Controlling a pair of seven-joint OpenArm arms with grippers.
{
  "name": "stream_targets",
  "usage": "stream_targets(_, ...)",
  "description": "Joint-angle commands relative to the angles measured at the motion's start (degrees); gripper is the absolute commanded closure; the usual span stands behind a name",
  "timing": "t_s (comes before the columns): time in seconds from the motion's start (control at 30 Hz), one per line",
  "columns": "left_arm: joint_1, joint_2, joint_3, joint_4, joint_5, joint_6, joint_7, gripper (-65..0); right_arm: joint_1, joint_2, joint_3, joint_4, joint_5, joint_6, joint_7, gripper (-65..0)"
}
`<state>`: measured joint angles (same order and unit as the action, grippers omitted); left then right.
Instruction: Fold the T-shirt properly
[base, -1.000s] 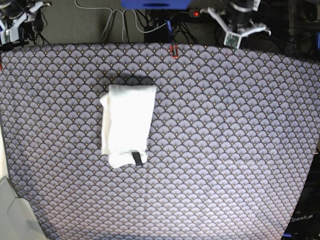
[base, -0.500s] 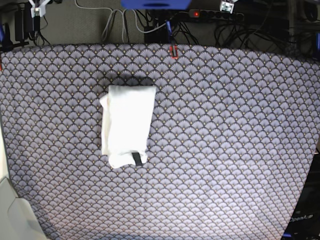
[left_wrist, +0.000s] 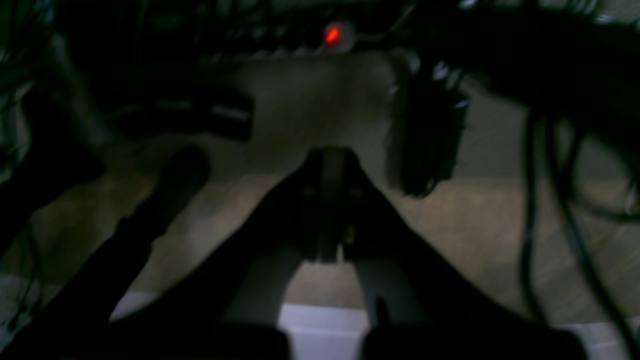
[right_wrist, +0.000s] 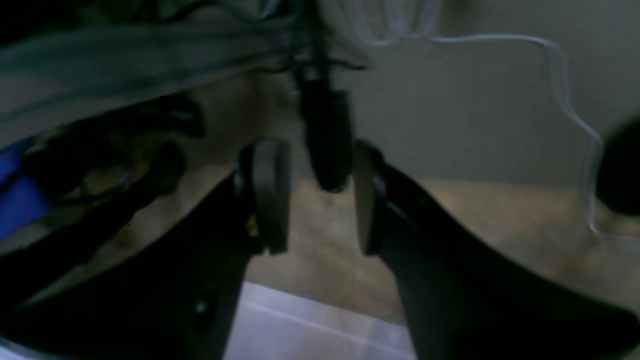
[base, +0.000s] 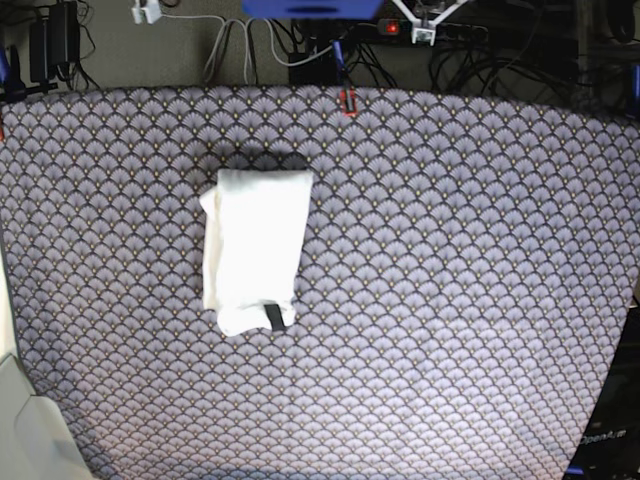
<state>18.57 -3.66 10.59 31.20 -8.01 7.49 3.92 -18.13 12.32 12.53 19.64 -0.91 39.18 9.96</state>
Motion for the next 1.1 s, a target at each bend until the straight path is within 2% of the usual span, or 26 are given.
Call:
stream_targets(0.0, -0.5, 0.5, -0.3, -3.8, -0.3, 0.2, -1.5, -0.3, 0.2, 0.7, -1.4, -0.9, 0.5, 0.8, 1.3, -19.5)
stream_targets(0.07, -4.8, 1.9, -0.4, -13.1, -0.6, 0.2, -6.0, -0.3, 2.0, 0.5, -5.5, -3.2, 0.5, 0.8, 2.2, -19.5)
stream_targets(0.2, -11.1, 4.2, -0.6, -24.9, -0.9, 0.2, -10.8, -0.3, 4.5, -1.9, -12.1, -6.2, 0.5, -10.3, 4.0, -19.5)
stream_targets(0.27, -11.8, 4.6, -1.1, -25.3, -3.5, 0.2, -10.9, -0.3, 4.5, -2.9, -15.0, -6.8, 0.5, -16.6, 6.1, -19.5)
stream_targets(0.37, -12.6, 4.2, -2.2, -25.3, -8.1, 0.2, -11.3, -0.3, 5.7, -4.2, -18.6, -7.5, 0.5, -24.4, 9.3, -19.6)
stream_targets(0.47, -14.3, 4.0, -2.1, -25.8, -9.0, 0.2, -10.8, -0.3, 7.3, -5.6, -21.0, -9.4, 0.5, -29.0, 10.0, -19.6)
stream_targets(0.83, -14.6, 1.2, -2.1, -25.3, -7.3, 0.2, -11.4, -0.3, 8.0, -7.1, -21.5, -11.2, 0.5, -29.1, 9.7, -19.8)
stream_targets(1.07, -14.6, 1.2, -2.1, -25.3, -7.3, 0.1, -11.4, -0.3, 7.7, -7.2, -21.2, -11.2, 0.5, -29.1, 9.8, -19.8)
